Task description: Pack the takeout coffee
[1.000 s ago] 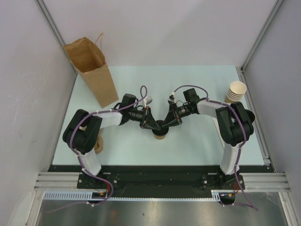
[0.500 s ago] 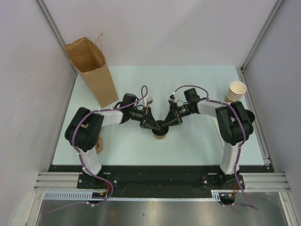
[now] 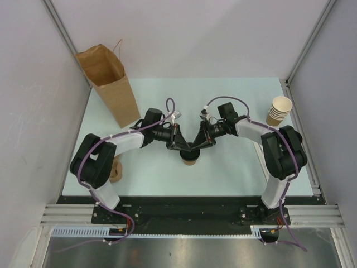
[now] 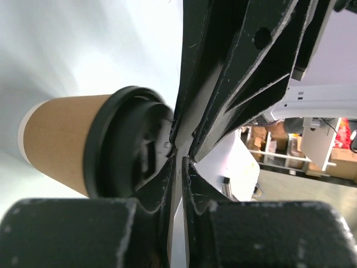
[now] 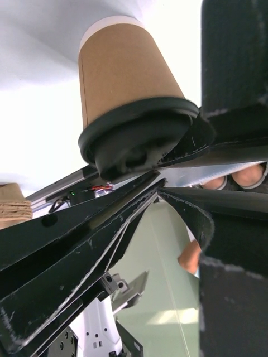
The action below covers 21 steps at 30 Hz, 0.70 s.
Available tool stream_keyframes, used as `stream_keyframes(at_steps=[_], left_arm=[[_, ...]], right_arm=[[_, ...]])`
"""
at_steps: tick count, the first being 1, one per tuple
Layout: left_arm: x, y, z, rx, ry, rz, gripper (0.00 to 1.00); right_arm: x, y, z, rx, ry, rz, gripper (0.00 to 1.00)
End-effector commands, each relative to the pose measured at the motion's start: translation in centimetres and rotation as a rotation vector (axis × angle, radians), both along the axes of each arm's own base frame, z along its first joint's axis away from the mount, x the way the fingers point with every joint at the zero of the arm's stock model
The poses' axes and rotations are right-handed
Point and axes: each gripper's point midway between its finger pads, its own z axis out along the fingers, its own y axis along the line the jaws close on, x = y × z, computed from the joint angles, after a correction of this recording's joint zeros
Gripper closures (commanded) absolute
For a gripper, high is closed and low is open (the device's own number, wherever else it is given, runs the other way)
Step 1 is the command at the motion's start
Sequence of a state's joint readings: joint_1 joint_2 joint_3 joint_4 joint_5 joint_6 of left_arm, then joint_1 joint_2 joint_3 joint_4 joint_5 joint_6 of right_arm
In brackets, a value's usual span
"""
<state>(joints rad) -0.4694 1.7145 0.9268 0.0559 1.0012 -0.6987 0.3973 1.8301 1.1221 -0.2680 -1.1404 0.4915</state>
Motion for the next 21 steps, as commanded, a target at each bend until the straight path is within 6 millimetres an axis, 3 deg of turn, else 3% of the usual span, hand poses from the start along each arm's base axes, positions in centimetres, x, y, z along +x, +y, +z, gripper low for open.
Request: stream_keyframes(at_steps=[1, 5, 8, 21], left_arm=[[1.4, -0.4, 4.5, -0.053, -0.190, 0.019, 0.86], [2.4, -0.7, 5.0, -0.057, -0.198, 0.037, 0.87], [2.9, -1.0, 4.1, -0.050, -0.173, 0.051, 0.87], [3.5, -0.2, -1.8, 0.046, -0.050, 0.106, 0.88]], right_arm=[[0.3, 0.1, 3.4, 0.041, -0.148, -0.006, 0.75], [0.0, 0.1, 3.7, 0.034, -0.160, -0.006, 0.76], [-0.3, 0.0, 3.2, 0.016, -0.142, -0.001, 0.79], [-0.3, 0.0, -1.7, -0.081, -0.037, -0.001, 0.85]])
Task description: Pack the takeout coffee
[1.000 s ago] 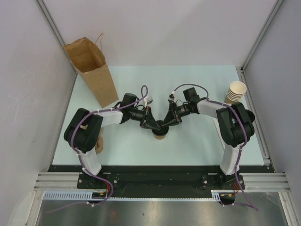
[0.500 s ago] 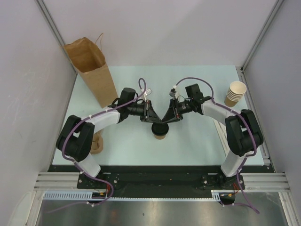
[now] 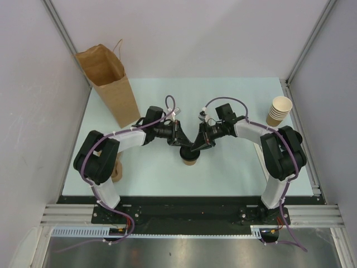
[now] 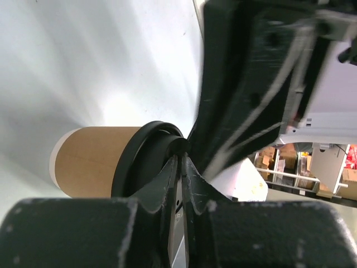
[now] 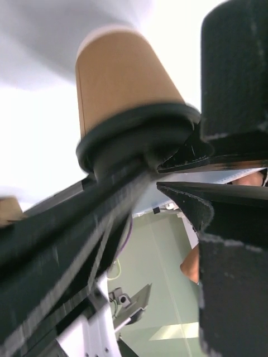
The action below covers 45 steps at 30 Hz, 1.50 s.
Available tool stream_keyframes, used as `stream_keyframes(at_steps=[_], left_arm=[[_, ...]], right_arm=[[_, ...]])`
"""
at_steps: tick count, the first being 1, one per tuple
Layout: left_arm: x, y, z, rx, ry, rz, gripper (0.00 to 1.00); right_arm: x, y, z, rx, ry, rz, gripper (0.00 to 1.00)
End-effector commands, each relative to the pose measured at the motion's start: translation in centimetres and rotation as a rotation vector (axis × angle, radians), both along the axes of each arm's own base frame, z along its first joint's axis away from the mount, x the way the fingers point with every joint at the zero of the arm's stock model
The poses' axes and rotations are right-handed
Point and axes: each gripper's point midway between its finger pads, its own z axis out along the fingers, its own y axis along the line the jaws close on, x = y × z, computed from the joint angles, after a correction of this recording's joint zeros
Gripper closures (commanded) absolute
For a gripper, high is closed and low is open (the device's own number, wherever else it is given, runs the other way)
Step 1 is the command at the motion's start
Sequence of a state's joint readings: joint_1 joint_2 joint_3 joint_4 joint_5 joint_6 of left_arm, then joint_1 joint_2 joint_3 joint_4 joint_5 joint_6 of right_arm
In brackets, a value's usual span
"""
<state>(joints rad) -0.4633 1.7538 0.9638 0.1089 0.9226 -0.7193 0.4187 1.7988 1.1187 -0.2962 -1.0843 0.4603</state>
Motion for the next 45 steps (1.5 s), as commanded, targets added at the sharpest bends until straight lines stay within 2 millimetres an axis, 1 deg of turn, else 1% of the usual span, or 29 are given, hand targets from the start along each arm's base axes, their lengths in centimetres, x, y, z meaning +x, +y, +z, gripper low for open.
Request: stream_keyframes(at_steps=[1, 3, 5, 8, 11, 13, 14, 15, 16, 17, 18, 19, 20, 21, 22, 23, 24, 25, 26, 27, 28, 29, 30, 31, 33, 34, 35, 40, 45], left_arm=[[0.8, 0.5, -1.6, 0.027, 0.007, 0.038, 0.88], [0.8, 0.7, -2.2, 0.035, 0.026, 0.045, 0.88], [0.7, 0.8, -2.3, 0.037, 0.031, 0.046, 0.88], [0.7, 0.7, -1.5, 0.022, 0.011, 0.037, 0.88], [0.8, 0.3, 0.8, -0.012, -0.051, 0.014, 0.84], [0.4, 0.0, 3.3, -0.040, -0.131, -0.016, 0.78], [-0.3, -0.3, 3.8, -0.043, -0.147, -0.036, 0.68], [-0.6, -0.3, 4.3, -0.039, -0.184, -0.047, 0.62], [-1.3, -0.4, 6.1, -0.052, -0.243, -0.061, 0.56], [-1.9, -0.2, 6.4, -0.038, -0.252, -0.071, 0.49], [-2.1, 0.0, 6.9, -0.023, -0.304, -0.078, 0.46], [-2.3, 0.2, 8.5, -0.028, -0.354, -0.076, 0.43], [-2.8, 0.6, 8.7, -0.004, -0.353, -0.079, 0.34], [-2.8, 0.9, 9.0, 0.020, -0.403, -0.086, 0.28], [-2.2, 1.2, 9.8, 0.051, -0.452, -0.063, 0.21], [-3.0, 1.9, 10.0, 0.099, -0.450, -0.069, 0.10], [-2.8, 2.4, 10.0, 0.143, -0.520, -0.087, 0.09], [-2.5, 2.6, 11.0, 0.173, -0.573, -0.087, 0.08], [-2.5, 3.5, 10.2, 0.275, -0.596, -0.075, 0.01], [-2.3, 3.9, 10.1, 0.332, -0.668, -0.101, 0.01], [-2.0, 4.2, 10.4, 0.382, -0.715, -0.101, 0.01], [-2.4, 4.5, 9.7, 0.467, -0.744, -0.119, 0.00], [-2.2, 4.7, 9.6, 0.514, -0.807, -0.152, 0.00], [-2.2, 4.6, 9.8, 0.538, -0.842, -0.164, 0.01], [-2.6, 4.1, 8.8, 0.599, -0.884, -0.225, 0.01], [-2.5, 3.7, 8.8, 0.608, -0.897, -0.246, 0.00], [-3.0, 3.2, 8.3, 0.628, -0.898, -0.282, 0.00], [-2.7, 1.8, 5.5, 0.686, -0.866, -0.373, 0.01], [-2.1, 0.7, 4.1, 0.716, -0.897, -0.396, 0.01]], right_arm=[[0.2, -0.3, -2.1, -0.055, 0.015, -0.007, 0.85], [0.3, -0.5, -2.5, -0.066, 0.025, -0.015, 0.85], [0.5, -0.7, -2.9, -0.080, 0.027, -0.027, 0.85], [0.6, -0.8, -2.9, -0.083, 0.025, -0.030, 0.85], [0.3, -0.4, -1.4, -0.047, -0.001, -0.016, 0.85], [0.3, -0.2, 0.5, -0.007, -0.053, -0.007, 0.83], [0.2, -0.1, 1.1, 0.005, -0.063, -0.005, 0.82], [0.3, 0.0, 2.6, 0.030, -0.108, -0.004, 0.80], [0.2, 0.0, 3.3, 0.044, -0.126, -0.003, 0.79], [0.3, -0.2, 4.0, 0.053, -0.147, -0.009, 0.78], [0.4, -0.4, 4.7, 0.061, -0.170, -0.014, 0.75], [0.4, -0.7, 6.0, 0.072, -0.208, -0.024, 0.73], [0.5, -1.0, 6.6, 0.075, -0.229, -0.031, 0.71], [0.8, -1.7, 7.0, 0.072, -0.249, -0.046, 0.66], [1.0, -2.2, 7.4, 0.068, -0.275, -0.058, 0.63], [0.9, -2.6, 8.3, 0.072, -0.309, -0.066, 0.58], [1.1, -3.5, 8.5, 0.059, -0.343, -0.078, 0.47], [1.5, -4.1, 8.6, 0.035, -0.369, -0.098, 0.40], [1.4, -4.7, 9.0, 0.020, -0.402, -0.110, 0.32], [1.2, -5.3, 8.8, -0.010, -0.400, -0.120, 0.20], [1.9, -6.2, 8.4, -0.050, -0.433, -0.147, 0.16], [2.0, -6.7, 8.5, -0.070, -0.450, -0.160, 0.13], [1.9, -7.3, 8.7, -0.089, -0.467, -0.172, 0.01], [2.5, -8.2, 8.7, -0.129, -0.500, -0.207, 0.00], [2.9, -9.2, 9.2, -0.162, -0.544, -0.243, 0.00], [3.3, -9.8, 9.3, -0.180, -0.558, -0.265, 0.00], [3.3, -10.1, 9.3, -0.185, -0.563, -0.270, 0.00], [3.2, -10.2, 9.1, -0.182, -0.542, -0.267, 0.00], [3.3, -10.0, 8.6, -0.179, -0.524, -0.258, 0.00]])
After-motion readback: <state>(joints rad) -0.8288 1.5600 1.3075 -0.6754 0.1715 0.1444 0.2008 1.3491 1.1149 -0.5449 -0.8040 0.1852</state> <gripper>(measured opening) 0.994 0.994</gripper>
